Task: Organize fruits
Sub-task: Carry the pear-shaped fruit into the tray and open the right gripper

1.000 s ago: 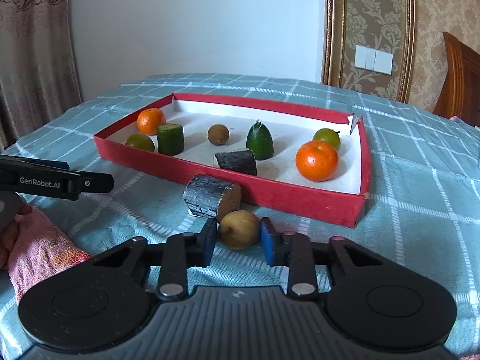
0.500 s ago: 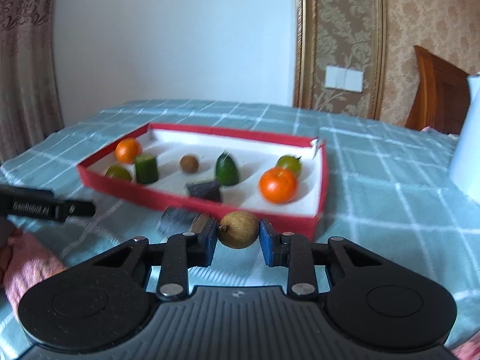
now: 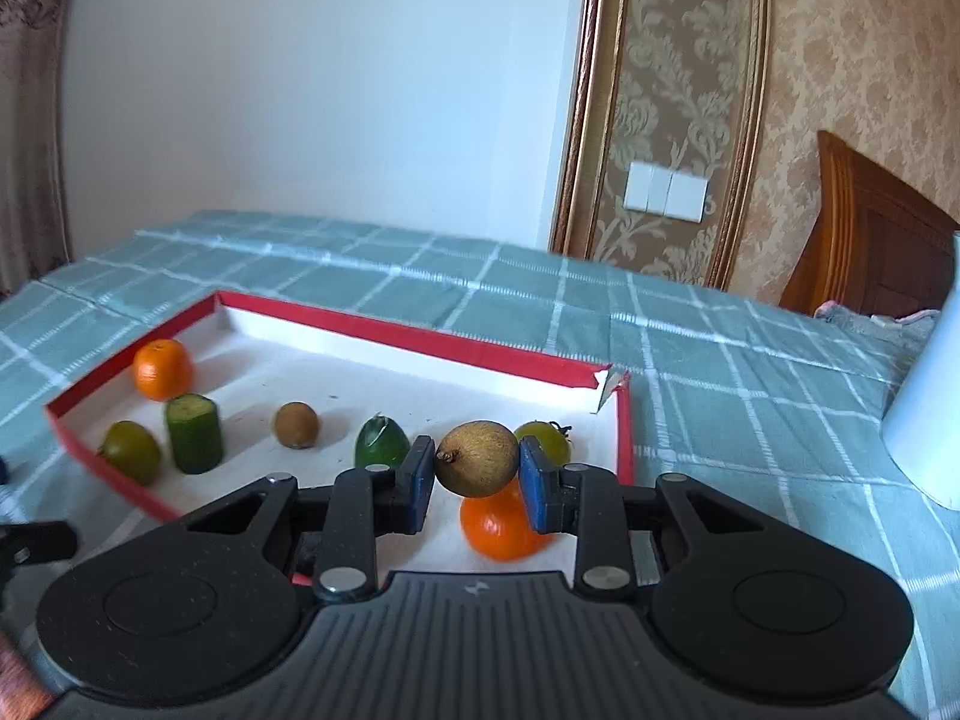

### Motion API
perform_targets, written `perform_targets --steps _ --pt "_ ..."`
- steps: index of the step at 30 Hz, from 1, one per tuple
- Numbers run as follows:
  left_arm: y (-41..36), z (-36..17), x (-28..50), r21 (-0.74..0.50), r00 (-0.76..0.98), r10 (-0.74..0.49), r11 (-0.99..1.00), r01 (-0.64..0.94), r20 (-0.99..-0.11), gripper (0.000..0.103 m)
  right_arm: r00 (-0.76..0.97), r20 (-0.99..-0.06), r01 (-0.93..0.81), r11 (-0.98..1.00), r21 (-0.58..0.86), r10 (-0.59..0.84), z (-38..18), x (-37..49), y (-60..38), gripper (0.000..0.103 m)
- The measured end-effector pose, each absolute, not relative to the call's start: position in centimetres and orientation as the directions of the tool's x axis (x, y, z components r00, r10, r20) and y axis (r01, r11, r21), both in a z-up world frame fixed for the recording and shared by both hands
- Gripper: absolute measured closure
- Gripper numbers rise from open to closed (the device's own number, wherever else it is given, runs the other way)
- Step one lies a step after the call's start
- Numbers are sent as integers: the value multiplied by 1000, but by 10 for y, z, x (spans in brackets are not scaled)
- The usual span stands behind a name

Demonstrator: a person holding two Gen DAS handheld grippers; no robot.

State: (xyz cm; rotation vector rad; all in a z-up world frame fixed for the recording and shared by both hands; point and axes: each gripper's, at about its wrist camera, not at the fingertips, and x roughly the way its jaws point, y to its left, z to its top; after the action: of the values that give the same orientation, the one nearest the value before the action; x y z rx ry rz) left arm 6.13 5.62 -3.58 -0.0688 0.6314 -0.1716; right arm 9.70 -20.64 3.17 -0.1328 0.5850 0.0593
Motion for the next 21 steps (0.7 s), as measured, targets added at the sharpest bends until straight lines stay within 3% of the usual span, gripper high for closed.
perform_targets --steps 21 --pt "53 -36 62 -97 792 -169 986 138 -587 0 821 -571 -117 975 -186 -10 8 128 -187 74"
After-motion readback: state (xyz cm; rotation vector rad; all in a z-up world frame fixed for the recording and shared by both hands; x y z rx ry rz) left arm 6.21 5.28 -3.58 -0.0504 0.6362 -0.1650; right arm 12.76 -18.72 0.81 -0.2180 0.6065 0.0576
